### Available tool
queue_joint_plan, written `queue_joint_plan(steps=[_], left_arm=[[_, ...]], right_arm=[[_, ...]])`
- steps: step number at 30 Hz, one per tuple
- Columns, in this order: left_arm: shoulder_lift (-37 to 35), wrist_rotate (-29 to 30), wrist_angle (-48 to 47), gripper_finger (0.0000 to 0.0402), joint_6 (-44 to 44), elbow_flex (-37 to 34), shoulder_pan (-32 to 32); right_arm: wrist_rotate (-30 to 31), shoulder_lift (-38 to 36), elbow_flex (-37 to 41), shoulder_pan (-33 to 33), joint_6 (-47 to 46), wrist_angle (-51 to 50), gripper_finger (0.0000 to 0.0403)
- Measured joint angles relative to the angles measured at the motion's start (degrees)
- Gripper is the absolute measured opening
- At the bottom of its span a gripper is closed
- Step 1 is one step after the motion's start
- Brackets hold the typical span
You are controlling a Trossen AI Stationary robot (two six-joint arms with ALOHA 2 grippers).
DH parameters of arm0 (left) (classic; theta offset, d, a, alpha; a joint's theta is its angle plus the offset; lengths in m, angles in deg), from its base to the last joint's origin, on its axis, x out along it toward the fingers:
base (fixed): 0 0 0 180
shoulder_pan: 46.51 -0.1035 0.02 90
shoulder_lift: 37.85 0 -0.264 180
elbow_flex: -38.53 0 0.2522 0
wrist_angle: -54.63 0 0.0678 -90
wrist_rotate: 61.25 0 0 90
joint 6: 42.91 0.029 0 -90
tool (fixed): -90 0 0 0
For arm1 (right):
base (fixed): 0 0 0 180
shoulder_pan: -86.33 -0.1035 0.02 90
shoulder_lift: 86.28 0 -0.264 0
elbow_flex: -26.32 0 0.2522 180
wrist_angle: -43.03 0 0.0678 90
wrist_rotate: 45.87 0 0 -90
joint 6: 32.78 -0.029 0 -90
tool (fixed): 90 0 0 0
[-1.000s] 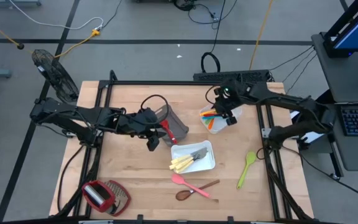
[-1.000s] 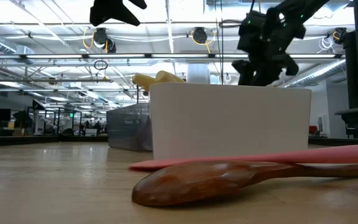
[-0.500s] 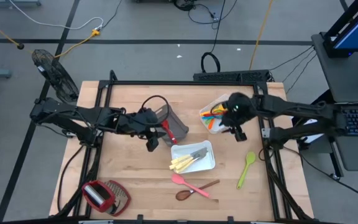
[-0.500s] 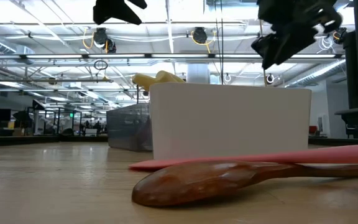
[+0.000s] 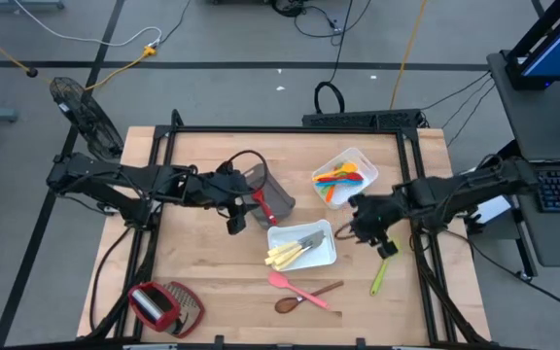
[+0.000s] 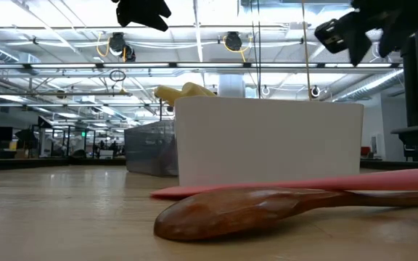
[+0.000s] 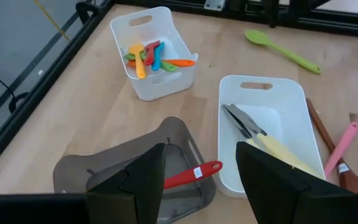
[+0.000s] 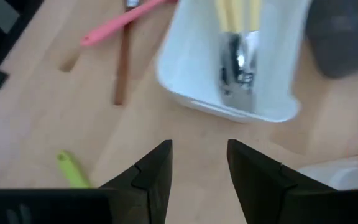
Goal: Pick & Place Kitchen Items
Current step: Put the green serving spoon into the black bin
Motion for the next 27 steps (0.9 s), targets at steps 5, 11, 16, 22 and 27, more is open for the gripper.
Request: queue_joint_plan(steps=[5, 11, 16, 22, 27], left_arm=[[0.00, -0.02, 0.02, 0.0203, 1.72, 0.00, 0.02], [0.00, -0.04, 0.02, 0.0203, 2.79, 0.00, 0.02], [0.00, -0.07, -0.01, 0.0202, 2.79, 0.00, 0.02], [0.00, -0.09, -0.02, 0.0202, 2.62, 0.00, 0.02], [0.00, -0.11, 0.00, 0.0202, 2.05, 0.00, 0.02]], right_arm=[[2.94, 2.51, 0.00, -6.65, -7.03, -0.26, 0.0145], [2.77, 6.29, 0.00, -12.71, -13.14, -1.10, 0.0145], [2.66, 8.36, 0.00, -17.13, -14.61, -5.16, 0.0140], [2.58, 9.31, 0.00, -21.16, -14.63, -7.67, 0.0135], [0.91, 9.34, 1.71, -22.77, -17.23, -5.42, 0.0135]])
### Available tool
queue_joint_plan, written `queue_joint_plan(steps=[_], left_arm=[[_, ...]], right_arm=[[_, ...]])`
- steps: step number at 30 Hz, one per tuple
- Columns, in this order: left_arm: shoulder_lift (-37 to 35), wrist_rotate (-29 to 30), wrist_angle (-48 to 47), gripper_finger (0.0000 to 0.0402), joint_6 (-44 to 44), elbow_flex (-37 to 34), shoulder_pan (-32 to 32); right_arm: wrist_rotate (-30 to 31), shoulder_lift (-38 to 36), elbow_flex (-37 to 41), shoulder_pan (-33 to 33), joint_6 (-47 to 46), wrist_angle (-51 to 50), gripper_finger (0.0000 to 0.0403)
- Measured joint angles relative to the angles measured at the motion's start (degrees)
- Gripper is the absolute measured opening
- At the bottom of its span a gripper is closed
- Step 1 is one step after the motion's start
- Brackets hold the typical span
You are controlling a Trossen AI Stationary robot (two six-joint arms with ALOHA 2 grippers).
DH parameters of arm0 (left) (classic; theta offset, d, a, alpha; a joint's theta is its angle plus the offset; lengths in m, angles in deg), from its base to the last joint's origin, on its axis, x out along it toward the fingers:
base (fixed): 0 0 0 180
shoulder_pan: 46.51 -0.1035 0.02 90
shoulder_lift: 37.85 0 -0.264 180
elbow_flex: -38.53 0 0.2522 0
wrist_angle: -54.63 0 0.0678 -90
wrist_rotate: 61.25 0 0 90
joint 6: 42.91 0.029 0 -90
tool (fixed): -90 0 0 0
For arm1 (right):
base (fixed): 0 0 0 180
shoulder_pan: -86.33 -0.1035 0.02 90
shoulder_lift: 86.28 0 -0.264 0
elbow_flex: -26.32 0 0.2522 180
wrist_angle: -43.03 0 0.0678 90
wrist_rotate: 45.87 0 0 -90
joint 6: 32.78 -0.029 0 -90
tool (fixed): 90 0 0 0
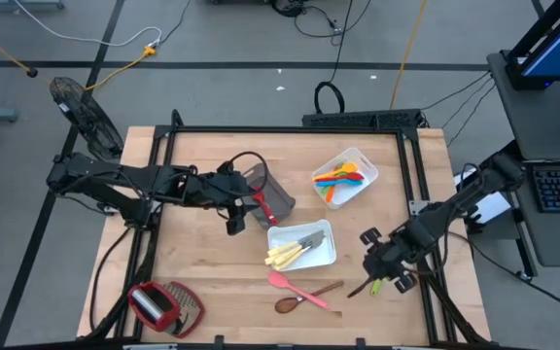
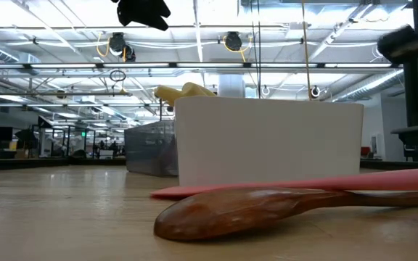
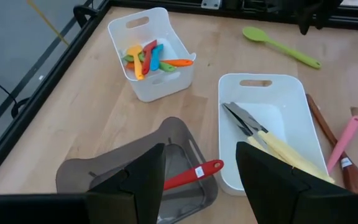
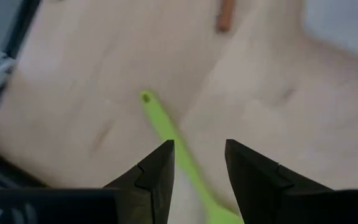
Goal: Pick & Place Kitchen Items
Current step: Put the green serving spoon into the black bin
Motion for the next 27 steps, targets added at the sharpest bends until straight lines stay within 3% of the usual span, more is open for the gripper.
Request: queue_joint_plan(steps=[5, 18, 27], left_arm=[[0.00, -0.04, 0.00, 0.0202, -1.52, 0.00, 0.00], [0.00, 0.41, 0.01, 0.0202, -1.71, 0.00, 0.00], [0.00, 0.52, 0.01, 0.0203, -0.40, 0.00, 0.00]], right_arm=[[-5.86, 0.03, 3.64, -1.03, -13.34, 2.75, 0.0134], [-10.50, 0.03, 4.56, -0.95, -60.18, 3.63, 0.0134], [-10.56, 0.01, 6.90, -0.98, -91.66, 4.82, 0.0134]])
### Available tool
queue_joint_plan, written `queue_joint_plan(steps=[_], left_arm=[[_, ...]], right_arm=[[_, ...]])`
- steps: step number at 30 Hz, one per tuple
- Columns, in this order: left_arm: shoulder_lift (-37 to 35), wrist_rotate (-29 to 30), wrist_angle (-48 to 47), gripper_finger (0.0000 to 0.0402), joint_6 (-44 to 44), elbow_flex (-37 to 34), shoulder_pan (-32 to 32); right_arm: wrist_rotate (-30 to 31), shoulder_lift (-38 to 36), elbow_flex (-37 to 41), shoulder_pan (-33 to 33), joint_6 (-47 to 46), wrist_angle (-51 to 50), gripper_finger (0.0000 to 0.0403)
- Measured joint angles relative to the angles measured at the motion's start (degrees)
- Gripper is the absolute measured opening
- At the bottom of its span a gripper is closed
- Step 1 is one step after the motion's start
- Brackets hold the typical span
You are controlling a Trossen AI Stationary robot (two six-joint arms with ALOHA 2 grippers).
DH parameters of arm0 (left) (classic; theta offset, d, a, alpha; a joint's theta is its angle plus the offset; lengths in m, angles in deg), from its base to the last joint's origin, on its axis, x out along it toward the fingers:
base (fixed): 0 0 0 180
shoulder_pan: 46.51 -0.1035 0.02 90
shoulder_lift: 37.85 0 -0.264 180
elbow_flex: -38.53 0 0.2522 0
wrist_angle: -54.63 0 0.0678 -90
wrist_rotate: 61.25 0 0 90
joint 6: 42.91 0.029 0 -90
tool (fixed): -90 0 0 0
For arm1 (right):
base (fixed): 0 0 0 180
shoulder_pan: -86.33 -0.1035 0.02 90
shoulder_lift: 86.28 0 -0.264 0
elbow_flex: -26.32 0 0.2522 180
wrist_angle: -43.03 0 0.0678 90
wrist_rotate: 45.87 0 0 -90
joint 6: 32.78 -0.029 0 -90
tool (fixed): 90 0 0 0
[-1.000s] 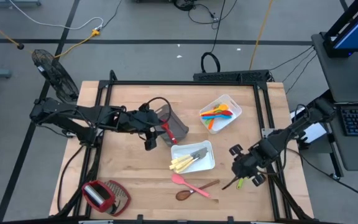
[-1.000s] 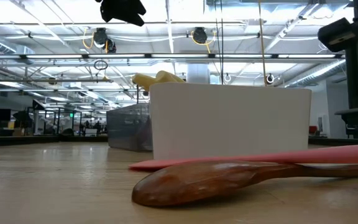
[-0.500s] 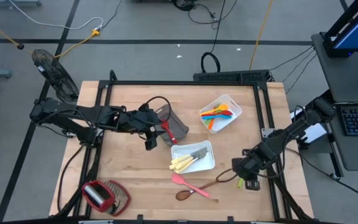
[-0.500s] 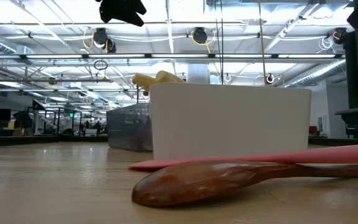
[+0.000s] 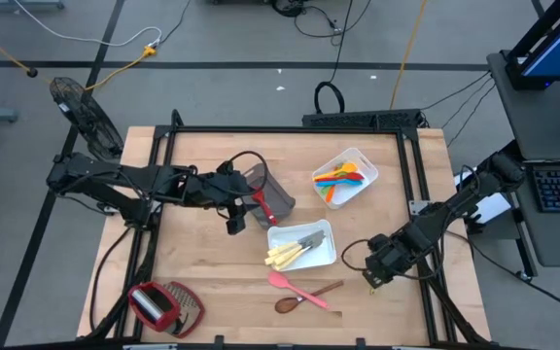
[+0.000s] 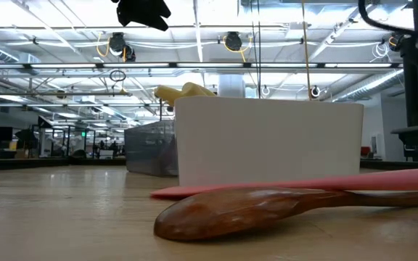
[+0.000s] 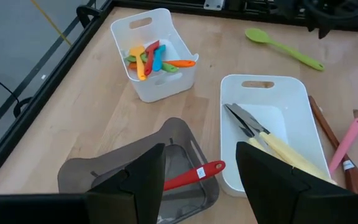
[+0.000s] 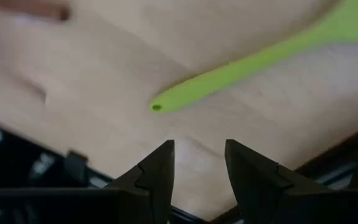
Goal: Pick & Place Kitchen Items
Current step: Put the green serving spoon into the black bin
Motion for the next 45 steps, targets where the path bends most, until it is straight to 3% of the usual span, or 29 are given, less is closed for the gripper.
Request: queue_joint_plan(steps=[11, 21, 34, 41, 45], left_arm=[[0.00, -0.02, -0.42, 0.0202, 1.59, 0.00, 0.00], [0.00, -0.06, -0.55, 0.0202, 4.37, 0.00, 0.00], [0.00, -0.02, -0.59, 0.0202, 4.57, 0.00, 0.01], [0.00, 0.00, -0.58, 0.0202, 4.55, 0.00, 0.02], [0.00, 0.03, -0.35, 0.0202, 4.55, 0.00, 0.02]], right_arm=[[0.53, 0.00, 3.00, -2.65, -17.16, 1.04, 0.0134], [11.00, 0.01, 4.74, -4.67, -31.15, 3.18, 0.0134], [12.48, 0.00, 10.42, -4.02, -32.19, 3.26, 0.0134], [13.17, -0.47, 17.00, -3.97, -31.77, 12.60, 0.0134], [12.83, -0.27, 18.09, -3.97, -31.26, 12.54, 0.0134]])
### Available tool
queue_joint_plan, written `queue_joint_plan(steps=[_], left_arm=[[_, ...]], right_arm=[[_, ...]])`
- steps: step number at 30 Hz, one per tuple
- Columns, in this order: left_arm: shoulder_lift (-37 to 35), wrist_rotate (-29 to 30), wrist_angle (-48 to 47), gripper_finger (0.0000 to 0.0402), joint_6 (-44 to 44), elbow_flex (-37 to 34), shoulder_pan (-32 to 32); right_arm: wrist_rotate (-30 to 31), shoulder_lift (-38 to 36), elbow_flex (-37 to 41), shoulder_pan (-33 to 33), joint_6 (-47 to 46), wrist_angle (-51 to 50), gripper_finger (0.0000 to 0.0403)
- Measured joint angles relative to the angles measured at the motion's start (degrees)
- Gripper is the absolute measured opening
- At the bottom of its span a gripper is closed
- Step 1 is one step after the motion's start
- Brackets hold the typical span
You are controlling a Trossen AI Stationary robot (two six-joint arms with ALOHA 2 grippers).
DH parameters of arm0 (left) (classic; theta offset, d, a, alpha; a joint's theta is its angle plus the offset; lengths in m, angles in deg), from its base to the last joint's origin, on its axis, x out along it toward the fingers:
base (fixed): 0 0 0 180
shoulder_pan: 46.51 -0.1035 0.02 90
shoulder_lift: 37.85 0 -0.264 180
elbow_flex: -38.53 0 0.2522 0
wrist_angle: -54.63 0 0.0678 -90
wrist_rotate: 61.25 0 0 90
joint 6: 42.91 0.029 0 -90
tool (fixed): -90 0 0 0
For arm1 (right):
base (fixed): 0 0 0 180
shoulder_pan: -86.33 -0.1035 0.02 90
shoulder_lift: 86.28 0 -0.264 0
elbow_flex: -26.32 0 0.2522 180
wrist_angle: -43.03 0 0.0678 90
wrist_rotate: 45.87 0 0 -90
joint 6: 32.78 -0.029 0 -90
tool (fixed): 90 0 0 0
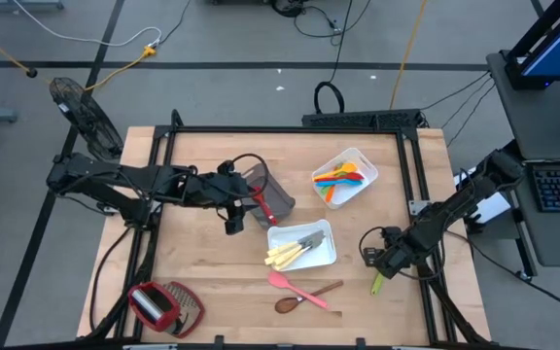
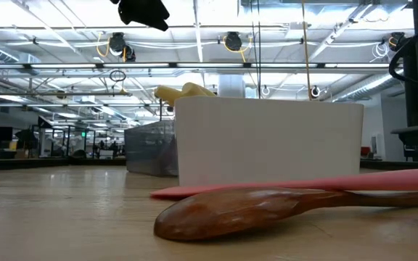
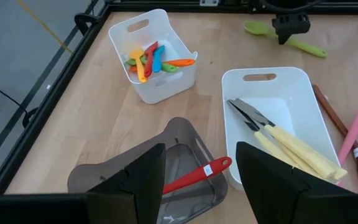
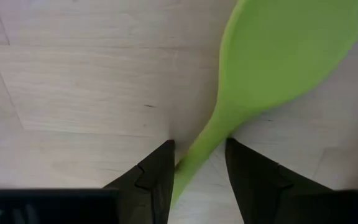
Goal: Pick & Place Kitchen Items
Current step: Put the green serving spoon into the black bin
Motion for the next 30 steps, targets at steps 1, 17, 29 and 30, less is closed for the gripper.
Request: queue_joint_plan(steps=[1, 17, 29, 30], left_arm=[[0.00, -0.01, 0.21, 0.0203, -0.01, 0.00, 0.00], [0.00, 0.04, 0.36, 0.0203, 0.00, 0.00, -0.02], [0.00, 0.06, 0.36, 0.0202, 2.22, 0.00, -0.71], [-0.02, 0.06, 0.36, 0.0203, 2.23, 0.00, -0.84]], right_arm=[[-0.16, -0.07, 0.00, 0.00, 0.00, -0.32, 0.0134], [-2.27, -0.04, -0.79, -0.11, -0.42, 6.35, 0.0132], [-0.64, 0.09, -0.76, -0.19, -1.02, 7.13, 0.0067], [-0.14, 0.09, -0.76, -0.20, -1.05, 7.13, 0.0059]])
